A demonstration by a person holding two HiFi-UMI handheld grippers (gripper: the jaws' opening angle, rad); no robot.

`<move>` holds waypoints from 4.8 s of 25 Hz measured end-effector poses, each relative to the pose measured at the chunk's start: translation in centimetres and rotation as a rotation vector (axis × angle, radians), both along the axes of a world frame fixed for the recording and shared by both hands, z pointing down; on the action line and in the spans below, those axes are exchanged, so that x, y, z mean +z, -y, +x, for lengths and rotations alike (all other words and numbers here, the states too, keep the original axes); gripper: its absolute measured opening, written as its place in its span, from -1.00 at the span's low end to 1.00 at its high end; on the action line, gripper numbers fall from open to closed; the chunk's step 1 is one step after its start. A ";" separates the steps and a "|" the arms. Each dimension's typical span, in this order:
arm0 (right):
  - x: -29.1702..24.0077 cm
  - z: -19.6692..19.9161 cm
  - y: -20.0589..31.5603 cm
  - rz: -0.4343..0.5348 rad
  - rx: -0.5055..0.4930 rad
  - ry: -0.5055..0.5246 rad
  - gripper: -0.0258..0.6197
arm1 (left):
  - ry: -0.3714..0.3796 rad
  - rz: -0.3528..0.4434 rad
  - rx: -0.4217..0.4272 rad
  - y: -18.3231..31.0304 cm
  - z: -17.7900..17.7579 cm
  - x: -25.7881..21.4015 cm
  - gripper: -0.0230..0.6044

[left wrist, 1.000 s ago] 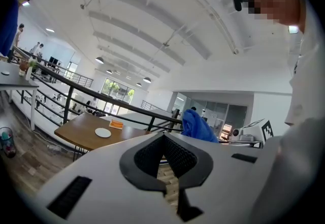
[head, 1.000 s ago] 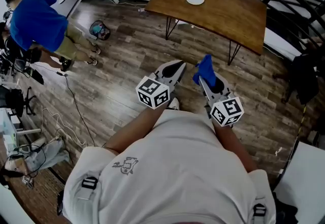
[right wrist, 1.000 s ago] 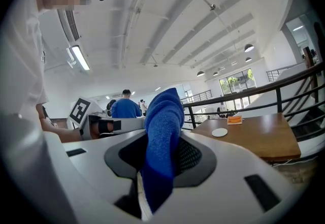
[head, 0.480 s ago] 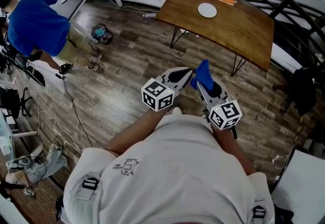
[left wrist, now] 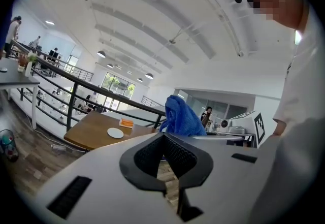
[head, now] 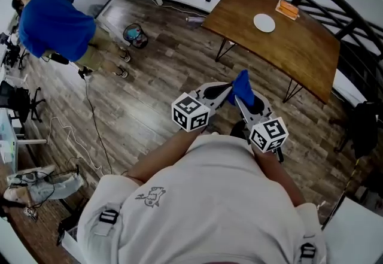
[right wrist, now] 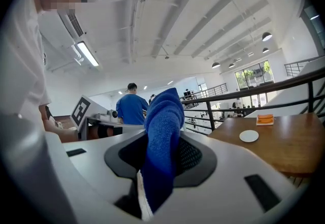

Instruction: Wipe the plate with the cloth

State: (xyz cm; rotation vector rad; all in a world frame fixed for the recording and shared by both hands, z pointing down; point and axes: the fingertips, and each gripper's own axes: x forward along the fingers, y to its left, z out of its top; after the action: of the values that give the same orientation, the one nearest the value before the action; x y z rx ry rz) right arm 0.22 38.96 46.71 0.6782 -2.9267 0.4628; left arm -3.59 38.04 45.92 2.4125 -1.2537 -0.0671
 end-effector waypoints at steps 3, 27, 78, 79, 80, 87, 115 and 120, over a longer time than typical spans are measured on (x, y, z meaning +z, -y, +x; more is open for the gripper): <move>0.3 -0.7 1.7 -0.013 -0.022 0.010 -0.51 | 0.002 -0.009 -0.030 1.2 -1.0 0.2 -0.91; 0.2 10.1 27.5 -0.046 -0.076 0.015 -0.51 | 0.032 -0.027 -0.096 26.6 10.2 -0.1 -0.91; 3.0 0.4 56.3 -0.095 0.335 -0.076 -0.51 | -0.035 -0.153 0.218 56.3 -2.1 3.9 -0.91; 3.5 0.5 56.8 -0.105 0.342 -0.082 -0.51 | -0.032 -0.170 0.219 56.8 -2.3 4.6 -0.91; 4.2 0.8 57.0 -0.117 0.348 -0.090 -0.51 | -0.029 -0.191 0.220 57.1 -2.4 5.5 -0.91; 10.3 2.7 58.2 -0.221 0.328 -0.136 -0.51 | 0.026 -0.291 0.216 58.0 -1.8 10.4 -0.91; 34.3 5.9 60.3 -0.464 0.115 -0.428 -0.51 | 0.254 -0.733 0.139 60.5 -2.4 32.3 -0.67; 36.1 6.0 59.9 -0.499 0.096 -0.430 -0.51 | 0.239 -0.788 0.101 60.3 -3.0 34.4 -0.52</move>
State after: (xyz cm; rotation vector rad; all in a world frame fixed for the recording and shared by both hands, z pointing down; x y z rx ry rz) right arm 6.23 -20.98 82.83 0.7316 -2.2591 0.8891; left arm -6.63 -22.29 80.31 1.8079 -0.9875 0.6400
